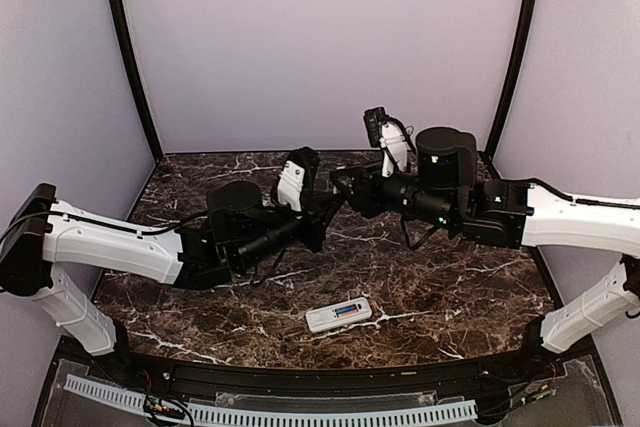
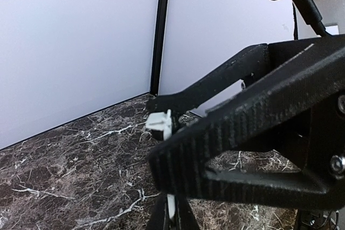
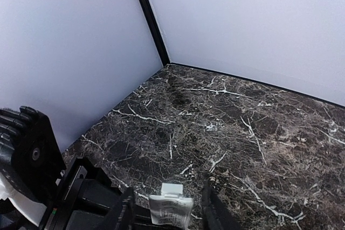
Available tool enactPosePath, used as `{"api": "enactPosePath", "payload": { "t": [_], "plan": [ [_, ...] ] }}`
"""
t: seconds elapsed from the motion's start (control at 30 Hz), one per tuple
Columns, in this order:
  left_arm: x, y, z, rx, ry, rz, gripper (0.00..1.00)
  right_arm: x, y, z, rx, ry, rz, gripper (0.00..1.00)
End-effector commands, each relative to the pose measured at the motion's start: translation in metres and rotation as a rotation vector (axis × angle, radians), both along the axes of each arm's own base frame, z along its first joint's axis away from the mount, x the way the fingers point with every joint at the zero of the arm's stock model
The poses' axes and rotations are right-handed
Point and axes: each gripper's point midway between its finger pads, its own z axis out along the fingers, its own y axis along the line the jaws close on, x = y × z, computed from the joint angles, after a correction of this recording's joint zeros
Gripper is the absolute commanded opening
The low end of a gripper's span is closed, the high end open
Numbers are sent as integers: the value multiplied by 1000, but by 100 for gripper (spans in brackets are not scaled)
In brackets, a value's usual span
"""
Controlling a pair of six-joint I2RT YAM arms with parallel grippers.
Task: Load the batteries into the remote control
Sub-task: Pass from the right arm to the left, then pass from the left arm to the right
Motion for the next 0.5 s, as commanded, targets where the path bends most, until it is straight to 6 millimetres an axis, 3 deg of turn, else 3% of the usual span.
{"api": "enactPosePath", "payload": {
  "t": [0.0,0.13,0.17,0.33,0.47],
  "plan": [
    [-6,6,18,-21,-35,-17,0,-11,3,0,-60,-56,74,55],
    [-25,16,4,64,-49,-95,0,-20,-24,22,-169,-171,173,85],
    [-35,18,4,91,-51,-143,0,-30,-28,26,-168,-162,270,88],
    [-78,29,-4,223,-85,-362,0,-84,-43,19,-244,-97,661,86],
    [-103,36,0,257,-76,-481,0,-108,-39,10,-296,14,840,78]
  ]
}}
